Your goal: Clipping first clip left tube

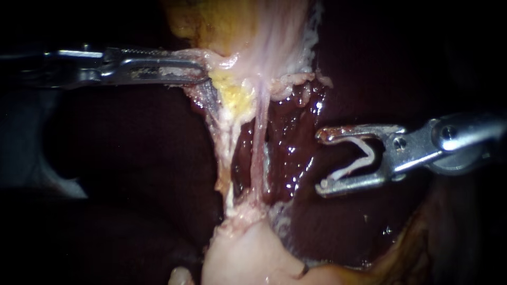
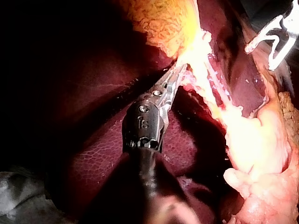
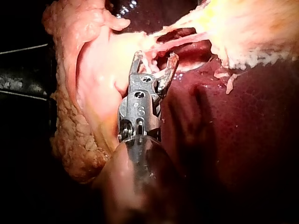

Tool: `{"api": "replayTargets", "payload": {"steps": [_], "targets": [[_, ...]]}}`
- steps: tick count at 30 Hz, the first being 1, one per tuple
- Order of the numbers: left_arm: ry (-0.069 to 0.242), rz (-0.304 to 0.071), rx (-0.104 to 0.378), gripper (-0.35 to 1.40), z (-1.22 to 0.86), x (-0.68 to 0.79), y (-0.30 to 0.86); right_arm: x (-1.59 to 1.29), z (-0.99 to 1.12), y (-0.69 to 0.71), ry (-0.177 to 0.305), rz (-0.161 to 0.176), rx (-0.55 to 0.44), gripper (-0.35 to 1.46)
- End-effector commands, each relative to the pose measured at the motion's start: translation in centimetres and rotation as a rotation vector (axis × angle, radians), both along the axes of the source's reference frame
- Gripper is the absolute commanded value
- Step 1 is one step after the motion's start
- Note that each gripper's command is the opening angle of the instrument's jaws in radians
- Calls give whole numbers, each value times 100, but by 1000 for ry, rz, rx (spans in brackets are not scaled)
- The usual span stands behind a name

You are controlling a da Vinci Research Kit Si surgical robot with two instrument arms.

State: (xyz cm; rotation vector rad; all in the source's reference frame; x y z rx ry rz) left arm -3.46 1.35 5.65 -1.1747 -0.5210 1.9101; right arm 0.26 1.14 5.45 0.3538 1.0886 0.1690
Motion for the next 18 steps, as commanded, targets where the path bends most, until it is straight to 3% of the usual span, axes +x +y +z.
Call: {"api": "replayTargets", "payload": {"steps": [1,5,10,14,18], "targets": [[-2,1,1,-35,-3,2,1,0,0,0,0,1,0,50],[-9,8,12,-35,-20,15,9,0,0,0,0,1,0,50],[-18,-26,11,-35,-57,43,27,1,0,0,-1,1,0,50],[-37,-60,12,-35,-84,63,32,1,0,0,-1,2,0,50],[-36,-67,9,-35,-97,70,33,4,0,-1,-2,3,0,50]]}}
